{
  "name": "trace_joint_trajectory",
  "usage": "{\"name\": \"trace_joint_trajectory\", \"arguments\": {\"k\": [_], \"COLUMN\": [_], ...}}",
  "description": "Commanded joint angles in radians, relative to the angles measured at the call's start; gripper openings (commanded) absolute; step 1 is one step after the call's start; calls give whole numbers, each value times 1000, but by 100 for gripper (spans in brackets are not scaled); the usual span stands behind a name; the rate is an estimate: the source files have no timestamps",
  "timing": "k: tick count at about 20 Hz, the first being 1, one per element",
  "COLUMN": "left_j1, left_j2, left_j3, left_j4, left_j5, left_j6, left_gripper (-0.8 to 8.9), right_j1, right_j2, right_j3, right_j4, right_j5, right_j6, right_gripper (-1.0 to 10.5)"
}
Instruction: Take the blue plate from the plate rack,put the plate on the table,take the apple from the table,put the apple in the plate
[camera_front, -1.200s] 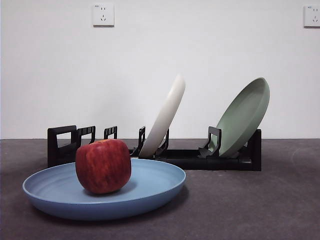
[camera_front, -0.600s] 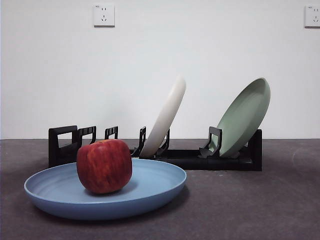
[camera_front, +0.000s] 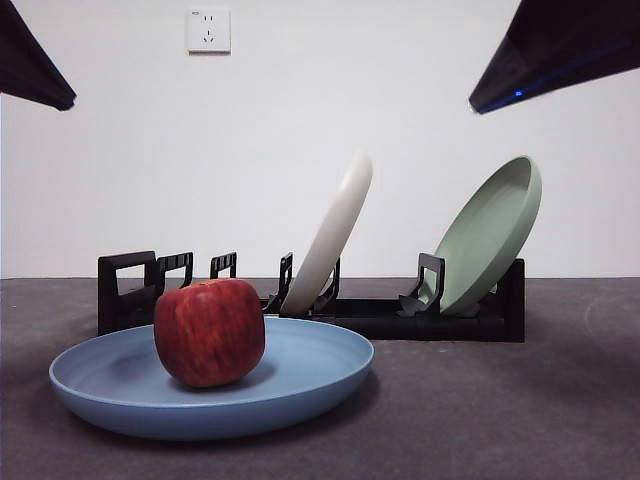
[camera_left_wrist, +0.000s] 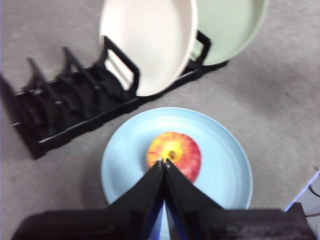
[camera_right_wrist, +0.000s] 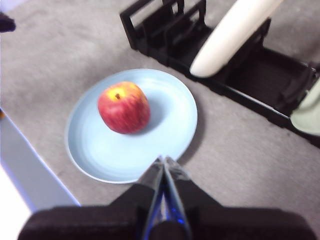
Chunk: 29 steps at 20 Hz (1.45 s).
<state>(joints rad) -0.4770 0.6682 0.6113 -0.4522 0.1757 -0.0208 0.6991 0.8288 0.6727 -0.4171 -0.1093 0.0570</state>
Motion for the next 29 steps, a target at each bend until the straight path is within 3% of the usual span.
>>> {"name": "trace_joint_trajectory", "arguments": {"k": [1,3,12,15,16,22,25,29], "left_j1": [-15,-21,-21,3,29,334,473,533], "left_j2": [-4,-3,-3,-99,-142,-358,-479,-605], "left_j3": [-2,-2,-3,-3,-3,-63,-223,-444], "left_j4": [39,19,16,-9,-12,16,152,354], "left_j5": [22,61,58,42,37,37,37,35], "left_j6": [-21,-79,-78,-75,-31,49,51,51], "left_gripper": [-8,-2,-2,-2,-2,-2,-2,-2], "right_j1": [0,0,0,0,0,0,0,0], "right_j2": [0,0,0,0,0,0,-1,-1], "right_j3": [-10,-10,-9,-9,-9,-9,-9,-9], "right_j4": [14,11,11,11,11,11,11,11], "right_j5": [45,37,38,37,38,38,38,38], "right_j6": [14,21,21,21,21,21,21,21], "right_gripper": [-2,0,0,0,0,0,0,0]}}
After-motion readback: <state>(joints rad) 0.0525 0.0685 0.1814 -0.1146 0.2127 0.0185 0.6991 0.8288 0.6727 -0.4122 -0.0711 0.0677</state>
